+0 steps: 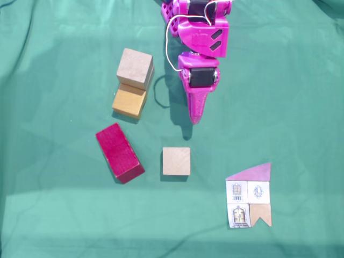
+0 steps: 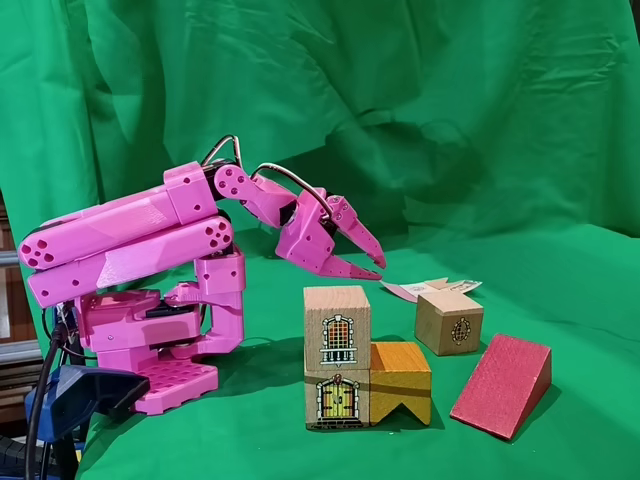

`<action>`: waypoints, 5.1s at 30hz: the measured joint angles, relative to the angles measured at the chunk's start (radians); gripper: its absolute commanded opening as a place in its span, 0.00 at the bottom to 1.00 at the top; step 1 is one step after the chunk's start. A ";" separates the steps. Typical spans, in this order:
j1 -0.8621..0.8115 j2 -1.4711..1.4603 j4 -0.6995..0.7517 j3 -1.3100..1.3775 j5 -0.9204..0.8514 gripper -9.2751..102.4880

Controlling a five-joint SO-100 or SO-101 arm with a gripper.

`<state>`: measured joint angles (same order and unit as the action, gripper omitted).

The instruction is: Grasp some building blocks and build the house on the picture.

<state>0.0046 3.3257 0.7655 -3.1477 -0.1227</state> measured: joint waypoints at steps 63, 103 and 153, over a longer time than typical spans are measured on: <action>0.000 0.000 0.000 0.000 0.000 0.08; -0.002 -0.279 0.000 0.261 -0.003 0.09; -0.195 -1.434 0.031 1.140 0.000 0.41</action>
<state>-0.1902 1.8914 0.7961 -2.0080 -0.1227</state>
